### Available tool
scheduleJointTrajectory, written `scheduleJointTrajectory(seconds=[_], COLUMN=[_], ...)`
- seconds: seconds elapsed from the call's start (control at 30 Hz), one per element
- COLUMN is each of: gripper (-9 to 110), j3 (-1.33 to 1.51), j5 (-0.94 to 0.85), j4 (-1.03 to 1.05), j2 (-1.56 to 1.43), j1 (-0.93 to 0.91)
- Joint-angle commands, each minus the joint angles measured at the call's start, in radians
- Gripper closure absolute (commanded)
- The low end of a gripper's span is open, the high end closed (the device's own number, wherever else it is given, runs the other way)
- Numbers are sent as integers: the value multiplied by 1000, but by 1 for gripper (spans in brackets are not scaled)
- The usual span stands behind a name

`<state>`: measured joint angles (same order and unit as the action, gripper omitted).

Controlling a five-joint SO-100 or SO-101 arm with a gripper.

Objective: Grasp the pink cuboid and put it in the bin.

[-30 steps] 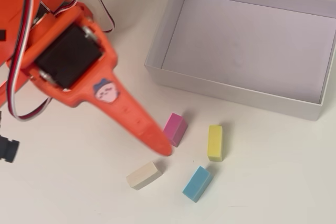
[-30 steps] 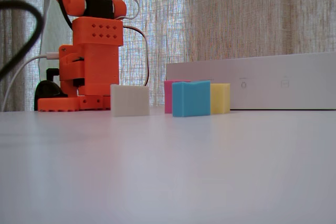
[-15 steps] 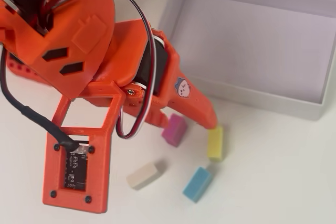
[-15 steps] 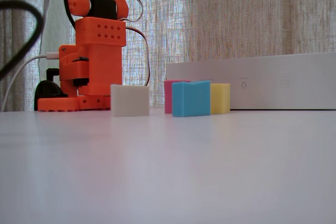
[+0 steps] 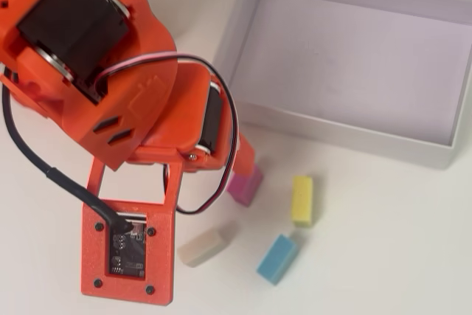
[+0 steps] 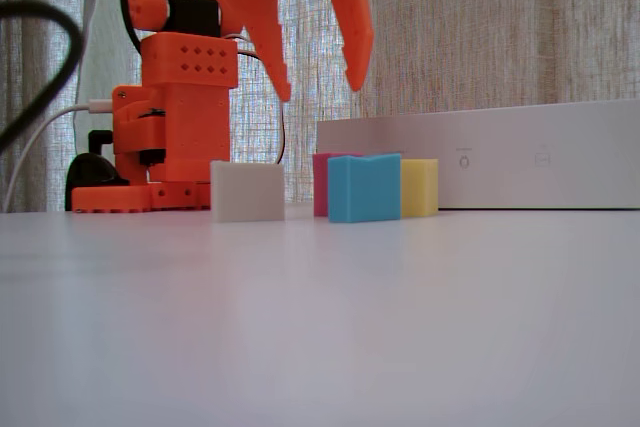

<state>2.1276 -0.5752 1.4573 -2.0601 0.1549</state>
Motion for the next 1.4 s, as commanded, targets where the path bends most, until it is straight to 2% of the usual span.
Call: scheduleJointTrajectory(seconds=[0.0, 0.97, 1.13, 1.37], gripper=[87, 90, 95, 97], j3=[14, 163, 184, 209], j5=[-8, 2, 3, 9], j4=[-17, -322, -367, -402], j2=[9, 161, 172, 175], j1=[0, 37, 57, 66])
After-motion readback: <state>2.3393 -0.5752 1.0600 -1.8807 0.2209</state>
